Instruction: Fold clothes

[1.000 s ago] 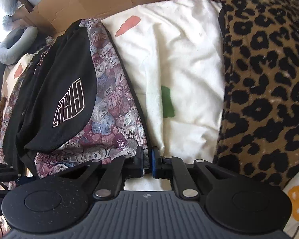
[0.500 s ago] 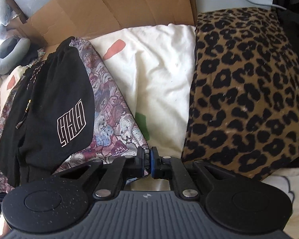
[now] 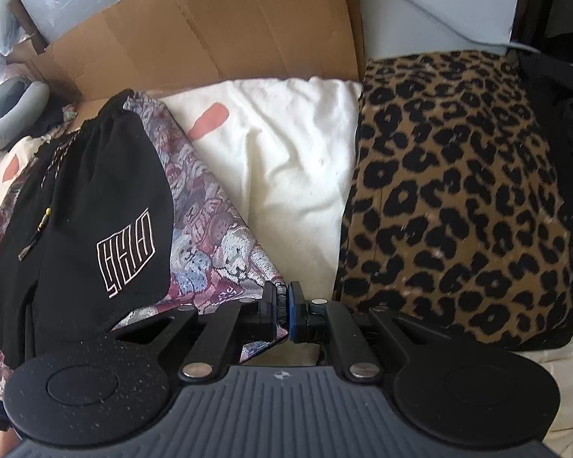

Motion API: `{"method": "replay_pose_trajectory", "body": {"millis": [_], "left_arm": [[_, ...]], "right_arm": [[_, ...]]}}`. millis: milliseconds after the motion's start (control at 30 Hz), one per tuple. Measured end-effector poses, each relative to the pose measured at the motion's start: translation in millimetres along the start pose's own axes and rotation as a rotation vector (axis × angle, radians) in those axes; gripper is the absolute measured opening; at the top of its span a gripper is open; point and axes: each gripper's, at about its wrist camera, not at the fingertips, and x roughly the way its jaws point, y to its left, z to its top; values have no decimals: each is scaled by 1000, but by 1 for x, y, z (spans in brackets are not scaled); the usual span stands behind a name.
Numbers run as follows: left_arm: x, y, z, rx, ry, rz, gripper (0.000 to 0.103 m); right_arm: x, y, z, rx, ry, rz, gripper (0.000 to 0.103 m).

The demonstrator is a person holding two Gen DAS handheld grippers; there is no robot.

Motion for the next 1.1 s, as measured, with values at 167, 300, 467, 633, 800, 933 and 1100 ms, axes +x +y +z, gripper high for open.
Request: {"method": "replay_pose_trajectory", "body": {"millis": [167, 300, 467, 633, 800, 933, 1100], "left_arm": [[5, -2, 10, -22, -11, -24, 5], [5, -2, 14, -23, -11, -37, 5], [24, -1, 11, -24, 18, -37, 5], [57, 2, 0, -25, 73, -27, 5], [75, -1, -5, -24, 107, -4, 6], [69, 5, -2, -65, 112, -52, 10], [46, 24, -2, -123, 66, -67, 15]], "right_arm": [[-14, 2, 12, -23, -32, -2, 4], [-25, 5, 22, -29, -69, 1, 4], [-7, 2, 15, -30, -34, -24, 4], [28, -4, -4, -19, 59, -50, 4], [45, -2, -13, -18, 121, -68, 7], [33, 5, -7, -38, 86, -52, 16], [24, 11, 12, -44, -3, -5, 23]]}}
